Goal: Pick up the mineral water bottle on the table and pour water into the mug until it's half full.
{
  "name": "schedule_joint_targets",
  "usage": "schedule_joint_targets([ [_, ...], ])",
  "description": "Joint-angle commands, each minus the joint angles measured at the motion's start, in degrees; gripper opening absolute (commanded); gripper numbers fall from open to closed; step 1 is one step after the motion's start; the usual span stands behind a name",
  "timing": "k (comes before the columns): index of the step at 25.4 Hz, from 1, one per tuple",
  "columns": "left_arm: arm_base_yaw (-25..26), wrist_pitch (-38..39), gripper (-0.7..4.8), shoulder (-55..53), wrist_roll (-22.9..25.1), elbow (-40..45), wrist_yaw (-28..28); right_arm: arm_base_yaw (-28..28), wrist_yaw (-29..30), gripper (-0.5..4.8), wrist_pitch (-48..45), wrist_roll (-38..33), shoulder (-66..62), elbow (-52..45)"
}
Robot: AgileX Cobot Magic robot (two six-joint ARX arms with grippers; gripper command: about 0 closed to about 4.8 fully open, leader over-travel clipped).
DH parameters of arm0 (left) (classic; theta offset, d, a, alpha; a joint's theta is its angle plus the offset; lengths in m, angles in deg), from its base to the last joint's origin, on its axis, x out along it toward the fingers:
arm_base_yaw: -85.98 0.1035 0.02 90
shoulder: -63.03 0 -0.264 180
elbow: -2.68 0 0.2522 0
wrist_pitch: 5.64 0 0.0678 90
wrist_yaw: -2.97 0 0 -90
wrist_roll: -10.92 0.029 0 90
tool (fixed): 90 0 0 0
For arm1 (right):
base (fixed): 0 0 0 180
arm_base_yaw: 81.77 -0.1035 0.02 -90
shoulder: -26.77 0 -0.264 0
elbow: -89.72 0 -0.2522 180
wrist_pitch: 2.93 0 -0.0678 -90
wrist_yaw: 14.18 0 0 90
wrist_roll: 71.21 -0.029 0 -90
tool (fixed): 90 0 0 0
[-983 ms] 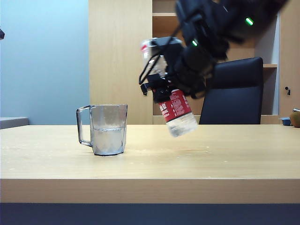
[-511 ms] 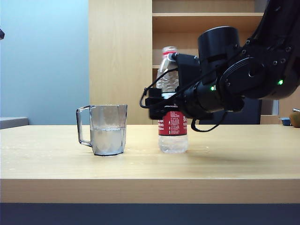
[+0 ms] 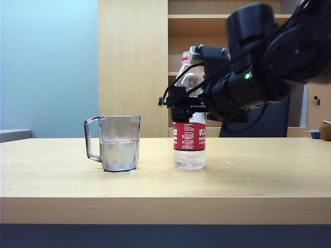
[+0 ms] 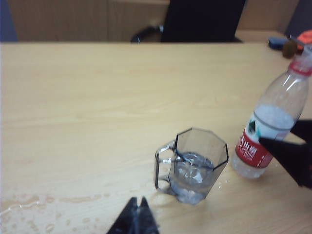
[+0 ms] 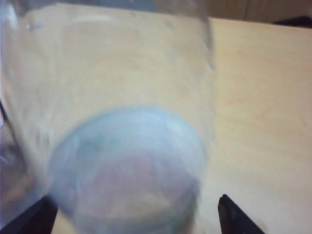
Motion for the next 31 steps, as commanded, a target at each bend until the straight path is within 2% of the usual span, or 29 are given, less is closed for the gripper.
schedule_joint_targets([
  [1,0.02,-0.42,-0.04,3.61,0.26,0.33,0.20,-0.59,-1.64,4.79,3.82,0.02,4.83,-3.67],
  [3,0.02,-0.52,-0.04,5.90,0.22,0.92,1.01,-1.77,-4.09,4.79,4.15,0.00,8.59,-6.21],
  [7,0.04,-0.72,-0.04,13.33,0.22,3.76,6.78,-6.80,-11.65,4.79,6.12,-0.22,21.07,-13.18],
  [8,0.02,-0.72,-0.04,14.45,0.20,4.26,7.82,-7.72,-12.02,4.64,6.12,-0.22,22.93,-14.01],
  [11,0.02,-0.68,-0.04,18.62,0.22,6.32,8.09,-10.60,-12.22,3.54,6.21,-0.24,28.76,-16.17],
  [13,0.02,-0.70,-0.04,20.52,0.22,7.32,8.11,-12.83,-12.22,2.54,6.95,-0.24,32.74,-16.87],
  [14,0.04,-0.66,-0.04,21.75,0.22,7.93,8.13,-13.92,-12.20,1.98,8.00,-0.24,34.53,-16.87],
  [15,0.02,-0.70,-0.04,24.09,0.22,9.05,8.11,-16.59,-12.26,0.86,10.91,-0.22,38.66,-16.87],
  [16,0.04,-0.68,-0.04,25.88,0.24,10.01,8.74,-18.29,-12.74,0.26,13.38,-0.22,42.05,-16.87],
  [17,0.04,-0.70,-0.04,26.82,0.24,10.58,10.10,-19.26,-12.72,-0.01,15.04,-0.17,44.04,-16.87],
  [21,0.02,-0.87,-0.04,27.82,0.28,12.39,11.76,-22.27,-12.83,-0.07,20.98,-0.13,51.15,-16.85],
  [27,0.02,-5.70,-0.04,27.82,0.24,17.75,11.76,-25.68,-12.94,-0.07,25.40,0.11,61.40,-16.85],
  [30,0.02,-12.11,-0.04,27.82,-0.42,26.69,11.56,-28.11,-12.02,-0.05,25.35,0.13,69.46,-16.85],
  [31,0.02,-11.26,-0.04,27.80,-1.29,28.09,11.56,-28.02,-10.36,-0.05,25.73,0.13,71.43,-16.85],
])
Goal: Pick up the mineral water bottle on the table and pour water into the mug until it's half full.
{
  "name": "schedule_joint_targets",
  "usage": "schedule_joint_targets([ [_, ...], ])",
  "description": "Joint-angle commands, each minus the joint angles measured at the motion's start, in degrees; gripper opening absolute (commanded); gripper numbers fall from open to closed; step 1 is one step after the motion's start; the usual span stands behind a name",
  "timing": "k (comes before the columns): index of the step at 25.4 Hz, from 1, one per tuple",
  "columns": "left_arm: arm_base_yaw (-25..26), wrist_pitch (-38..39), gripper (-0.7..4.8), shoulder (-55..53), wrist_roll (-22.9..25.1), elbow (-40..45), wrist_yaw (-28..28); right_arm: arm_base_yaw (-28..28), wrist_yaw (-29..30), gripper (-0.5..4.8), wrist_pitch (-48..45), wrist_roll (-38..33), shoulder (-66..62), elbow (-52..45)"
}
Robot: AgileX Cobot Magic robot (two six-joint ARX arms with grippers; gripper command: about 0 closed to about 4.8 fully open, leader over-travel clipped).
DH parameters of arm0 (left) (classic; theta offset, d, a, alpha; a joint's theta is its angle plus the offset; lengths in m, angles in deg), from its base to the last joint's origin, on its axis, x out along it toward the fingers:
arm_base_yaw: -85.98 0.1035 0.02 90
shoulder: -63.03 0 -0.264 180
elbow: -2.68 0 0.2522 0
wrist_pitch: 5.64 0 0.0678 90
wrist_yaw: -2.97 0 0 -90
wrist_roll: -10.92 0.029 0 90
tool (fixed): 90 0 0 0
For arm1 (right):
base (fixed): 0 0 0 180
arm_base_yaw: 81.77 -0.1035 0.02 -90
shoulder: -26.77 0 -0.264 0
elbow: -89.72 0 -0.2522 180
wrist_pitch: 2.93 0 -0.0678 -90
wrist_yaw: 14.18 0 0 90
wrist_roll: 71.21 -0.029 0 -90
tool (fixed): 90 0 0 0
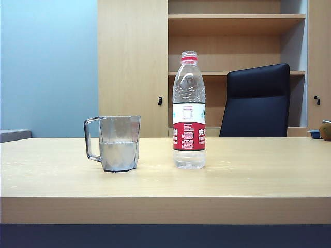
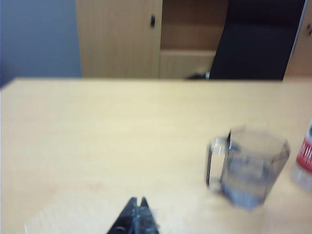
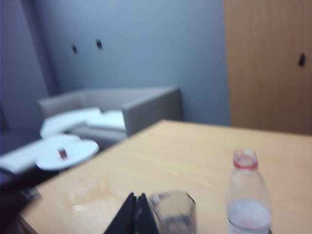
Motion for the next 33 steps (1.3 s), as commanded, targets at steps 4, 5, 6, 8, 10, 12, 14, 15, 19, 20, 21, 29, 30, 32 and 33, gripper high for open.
schedule_joint_targets([
  [4,0.02,1.20,-0.04,-0.07,0.33,2.54,0.02,-0.11,5.03,-0.05,3.23,0.15,5.64,0.20],
  [5,0.04,1.49,-0.04,-0.07,0.28,2.54,0.07,-0.11,5.16,-0.05,4.68,0.15,5.92,0.20],
  [6,0.02,2.19,-0.04,-0.07,0.28,2.54,0.35,-0.11,5.11,-0.05,6.36,0.15,6.12,0.20],
  [8,0.02,5.95,-0.04,-0.07,-0.17,2.54,0.39,-0.11,5.05,-0.05,14.12,0.15,6.05,0.20],
  [10,0.00,10.10,-0.04,-0.11,-0.20,2.43,0.46,-0.11,5.07,-0.05,23.08,0.15,5.92,0.20],
  [12,0.02,9.68,-0.04,-0.07,-0.15,2.45,0.70,-0.11,5.09,-0.05,28.13,0.15,5.92,0.17],
  [14,0.02,9.79,-0.04,-0.07,-0.13,2.45,0.70,-0.09,4.96,-0.05,33.11,0.15,5.92,0.17],
  [15,0.02,9.79,-0.04,-0.07,-0.13,2.45,0.70,-0.04,4.81,-0.05,35.15,0.15,5.95,0.17],
  [19,0.00,9.79,-0.04,-0.07,-0.13,2.45,0.70,-0.07,4.87,-0.05,42.36,0.15,5.95,0.17],
  [20,0.00,9.79,-0.04,-0.07,-0.13,2.45,0.70,-0.07,4.85,-0.05,43.43,0.15,5.95,0.17],
  [21,0.00,9.79,-0.04,-0.07,-0.13,2.45,0.70,-0.07,4.83,-0.05,45.18,0.15,5.95,0.17],
  [29,0.00,9.79,-0.04,-0.07,-0.13,2.45,0.83,5.81,5.66,-0.05,45.51,8.22,13.64,0.04],
  [30,0.00,9.79,-0.04,-0.07,-0.13,2.45,0.83,8.66,6.38,-0.05,43.65,8.94,16.15,-0.26],
  [32,0.00,9.79,-0.04,-0.07,-0.13,2.45,0.85,14.36,6.43,-0.05,39.30,9.20,20.00,-1.03],
  [33,0.00,9.79,-0.04,-0.07,-0.13,2.45,0.83,21.68,8.24,-0.06,33.94,9.49,23.52,-2.29],
])
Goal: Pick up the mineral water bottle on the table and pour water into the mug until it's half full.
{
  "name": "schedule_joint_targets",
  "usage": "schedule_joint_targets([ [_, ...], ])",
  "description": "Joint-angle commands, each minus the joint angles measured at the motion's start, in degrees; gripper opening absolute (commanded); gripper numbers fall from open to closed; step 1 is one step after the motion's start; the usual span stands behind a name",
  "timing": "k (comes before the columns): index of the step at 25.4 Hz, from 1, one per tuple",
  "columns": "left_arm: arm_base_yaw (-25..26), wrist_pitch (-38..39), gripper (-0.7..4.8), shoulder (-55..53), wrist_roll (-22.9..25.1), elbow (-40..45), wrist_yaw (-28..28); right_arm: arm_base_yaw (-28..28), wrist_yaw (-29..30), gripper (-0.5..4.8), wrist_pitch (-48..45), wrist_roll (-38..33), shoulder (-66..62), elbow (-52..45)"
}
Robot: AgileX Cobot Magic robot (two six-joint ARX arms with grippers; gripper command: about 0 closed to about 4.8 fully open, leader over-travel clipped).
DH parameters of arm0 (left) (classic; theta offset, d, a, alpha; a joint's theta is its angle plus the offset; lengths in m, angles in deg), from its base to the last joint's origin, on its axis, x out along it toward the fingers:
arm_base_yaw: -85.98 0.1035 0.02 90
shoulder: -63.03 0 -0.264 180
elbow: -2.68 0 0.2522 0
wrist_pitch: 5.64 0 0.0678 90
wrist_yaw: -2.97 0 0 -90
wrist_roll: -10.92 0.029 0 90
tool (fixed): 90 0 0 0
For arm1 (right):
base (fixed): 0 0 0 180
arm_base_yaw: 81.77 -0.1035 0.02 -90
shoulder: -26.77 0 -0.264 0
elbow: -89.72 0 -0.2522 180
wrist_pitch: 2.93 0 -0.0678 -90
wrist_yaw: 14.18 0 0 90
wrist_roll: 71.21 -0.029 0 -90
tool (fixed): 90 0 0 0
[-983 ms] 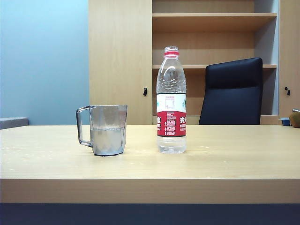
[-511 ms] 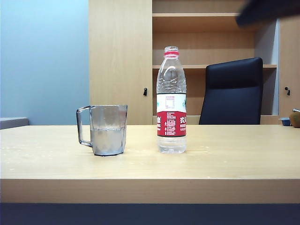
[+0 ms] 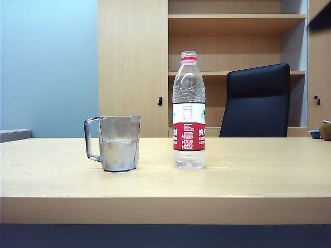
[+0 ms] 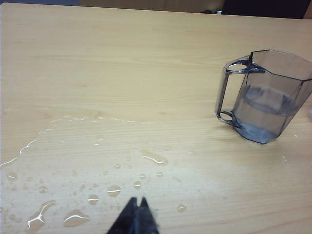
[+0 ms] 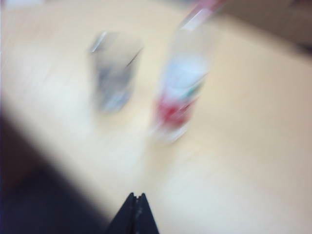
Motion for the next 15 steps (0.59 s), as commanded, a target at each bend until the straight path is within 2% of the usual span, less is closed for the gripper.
schedule_joint_targets([
  [1,0.00,0.00,-0.04,-0.07,0.04,-0.17,0.17,13.99,2.82,-0.06,-12.98,1.29,6.58,-2.14],
  [4,0.00,0.00,-0.04,-0.07,0.04,-0.17,0.22,25.38,2.86,-0.06,-21.11,0.96,10.25,-5.75],
  [8,-0.02,0.00,-0.04,-0.07,0.04,-0.17,0.20,38.51,4.37,-0.05,-28.92,-4.74,14.19,-11.45],
  [11,-0.02,-0.02,-0.04,-0.07,0.04,-0.17,0.17,45.62,7.13,-0.06,-29.14,-8.22,14.88,-14.01],
  [15,-0.02,0.00,-0.04,-0.07,0.04,-0.17,0.17,51.06,14.01,-0.05,-28.79,-9.33,14.88,-18.29],
])
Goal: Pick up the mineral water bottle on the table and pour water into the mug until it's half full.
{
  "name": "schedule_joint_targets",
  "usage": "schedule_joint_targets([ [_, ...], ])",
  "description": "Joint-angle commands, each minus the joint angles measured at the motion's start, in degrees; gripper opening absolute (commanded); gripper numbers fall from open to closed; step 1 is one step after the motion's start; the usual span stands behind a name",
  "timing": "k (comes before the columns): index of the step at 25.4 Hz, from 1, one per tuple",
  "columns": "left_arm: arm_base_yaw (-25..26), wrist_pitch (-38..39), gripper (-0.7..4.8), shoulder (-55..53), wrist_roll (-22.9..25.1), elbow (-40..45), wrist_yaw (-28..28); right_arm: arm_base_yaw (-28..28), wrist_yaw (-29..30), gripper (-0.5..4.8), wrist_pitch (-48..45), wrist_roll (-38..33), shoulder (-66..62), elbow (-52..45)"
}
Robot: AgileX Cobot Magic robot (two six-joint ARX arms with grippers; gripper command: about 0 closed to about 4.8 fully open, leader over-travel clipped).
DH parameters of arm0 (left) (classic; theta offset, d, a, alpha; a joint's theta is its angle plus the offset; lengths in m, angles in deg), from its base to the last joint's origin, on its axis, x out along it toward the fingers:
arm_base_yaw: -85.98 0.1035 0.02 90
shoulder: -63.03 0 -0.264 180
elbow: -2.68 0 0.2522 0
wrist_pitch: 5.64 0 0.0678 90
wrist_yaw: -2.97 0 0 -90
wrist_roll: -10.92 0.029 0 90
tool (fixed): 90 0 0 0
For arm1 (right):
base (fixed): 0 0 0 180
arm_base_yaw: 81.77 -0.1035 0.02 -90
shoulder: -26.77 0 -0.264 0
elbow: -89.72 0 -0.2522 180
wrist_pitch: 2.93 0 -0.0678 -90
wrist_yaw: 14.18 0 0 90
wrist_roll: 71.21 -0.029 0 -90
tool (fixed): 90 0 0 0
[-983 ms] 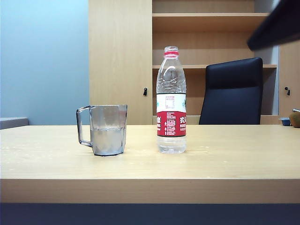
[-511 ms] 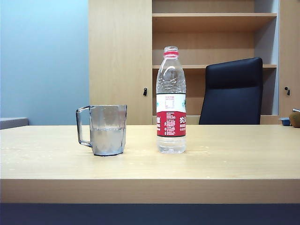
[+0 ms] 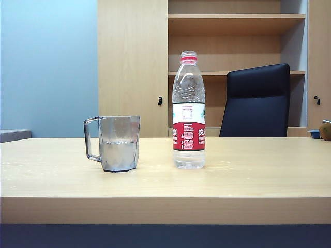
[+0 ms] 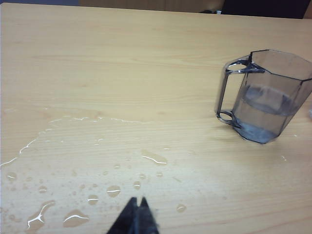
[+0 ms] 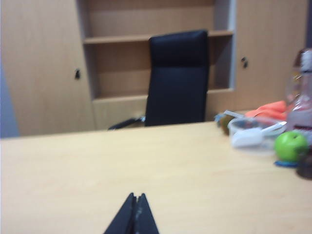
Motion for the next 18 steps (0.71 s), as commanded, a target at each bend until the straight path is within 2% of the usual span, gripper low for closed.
schedule_joint_targets([
  [1,0.00,-0.02,-0.04,-0.07,0.04,-0.17,0.13,2.01,5.53,-0.05,-0.68,-1.20,0.15,-3.15],
  [3,0.00,-0.02,-0.04,-0.07,0.04,-0.17,0.13,3.13,9.40,-0.05,-0.66,-1.27,0.15,-6.10],
  [6,0.00,-0.02,-0.04,-0.07,0.04,-0.17,0.13,4.68,12.04,-0.05,6.71,-2.47,0.17,-7.72],
  [11,0.00,-0.02,-0.04,-0.07,0.04,-0.17,0.13,6.67,10.67,-0.05,15.67,-2.47,0.02,-7.69],
  [18,0.00,-0.02,-0.04,-0.07,0.04,-0.17,0.13,6.62,9.88,-0.05,14.40,-2.45,0.11,-7.72],
])
